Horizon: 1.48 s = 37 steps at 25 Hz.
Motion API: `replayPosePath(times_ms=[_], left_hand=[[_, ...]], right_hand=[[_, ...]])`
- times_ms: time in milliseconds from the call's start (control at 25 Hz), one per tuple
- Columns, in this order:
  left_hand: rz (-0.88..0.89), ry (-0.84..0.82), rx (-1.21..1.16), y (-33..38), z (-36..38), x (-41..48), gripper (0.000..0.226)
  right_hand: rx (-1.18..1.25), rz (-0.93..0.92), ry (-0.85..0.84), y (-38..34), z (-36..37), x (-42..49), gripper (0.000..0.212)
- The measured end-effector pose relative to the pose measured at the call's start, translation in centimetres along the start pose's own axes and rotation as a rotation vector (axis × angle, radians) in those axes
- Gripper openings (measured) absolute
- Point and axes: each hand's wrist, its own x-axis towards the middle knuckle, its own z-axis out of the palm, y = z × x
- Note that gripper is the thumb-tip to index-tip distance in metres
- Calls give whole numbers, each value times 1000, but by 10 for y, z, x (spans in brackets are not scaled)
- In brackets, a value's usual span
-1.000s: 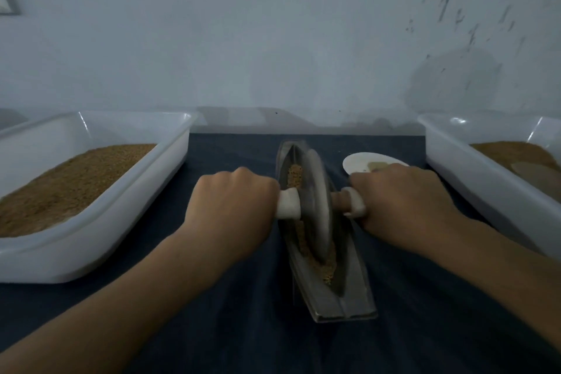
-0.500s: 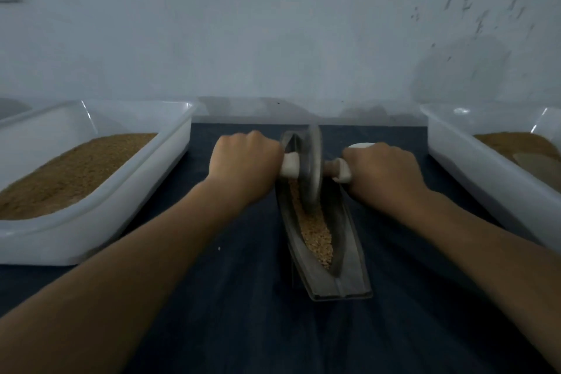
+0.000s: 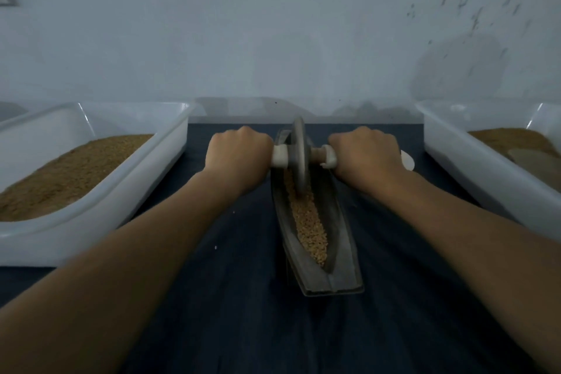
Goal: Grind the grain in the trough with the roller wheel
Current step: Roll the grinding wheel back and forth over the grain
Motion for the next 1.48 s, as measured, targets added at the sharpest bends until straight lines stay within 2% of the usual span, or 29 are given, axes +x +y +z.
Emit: replayPosePath(times_ms=[40,80,160,240,320,400,440,520,640,680,760,800,840,880,960,1000,1040,1120,1200,1240,1280,1400,1440,1480], left_hand=[[4,19,0,-1,0,-14,5],[23,76,-4,-1,2,-31,11],[120,157,-8,-1,-3,-65,45],[165,228,-23,-4,-12,-66,63],[102,129,33,0,-7,-58,49],[17,84,24,2,9,-30,12],[-14,58,7,1,10,-12,3],[-24,-7,-19,-2,5,9,12],[35,25,-15,-1,-1,-13,7],[58,82,-13,0,0,-31,14],[139,136,-18,-2,-7,-66,53],[139,168,-10,-4,-14,-70,65],[151,174,-7,-4,-14,-67,68],[111,118,12,-2,-9,-63,60],[16,48,-2,1,5,-44,26],[-10,43,6,3,6,-26,9],[-20,18,17,5,5,-10,3],[10,-4,64,6,-5,12,14],[60,2,68,8,-12,3,13],[82,20,70,6,-11,-11,7],[96,64,64,5,-10,-30,10],[152,171,18,-1,-15,-70,52],[156,203,15,-1,-15,-66,54],[128,157,21,0,-11,-61,47]], right_hand=[[-14,-26,17,2,-2,-11,30],[-43,-70,62,4,-2,-28,38],[-104,-173,210,8,-4,-63,53],[-108,-218,278,14,-7,-77,52],[-130,-142,201,10,-2,-65,48],[-78,-37,131,1,5,-33,37],[-53,-16,110,-4,5,-16,31],[-33,4,45,-6,1,5,23],[-23,-27,-1,2,-2,-15,30],[-57,-72,61,5,-1,-32,36],[-102,-195,245,7,-6,-63,49],[-108,-240,328,9,-10,-70,51],[-114,-248,340,9,-12,-71,52],[-128,-227,318,8,-11,-66,52],[-138,-124,201,1,-4,-42,46],[-80,-54,138,-3,-1,-27,37],[-24,13,59,-5,1,-14,28],[67,75,-45,-5,2,-1,17],[93,56,-63,0,1,-15,23],[53,10,-17,3,1,-28,28],[3,-52,65,5,0,-44,32],[-75,-224,297,12,-11,-79,24],[-81,-232,295,13,-11,-78,25],[-87,-204,236,11,-11,-73,30]])
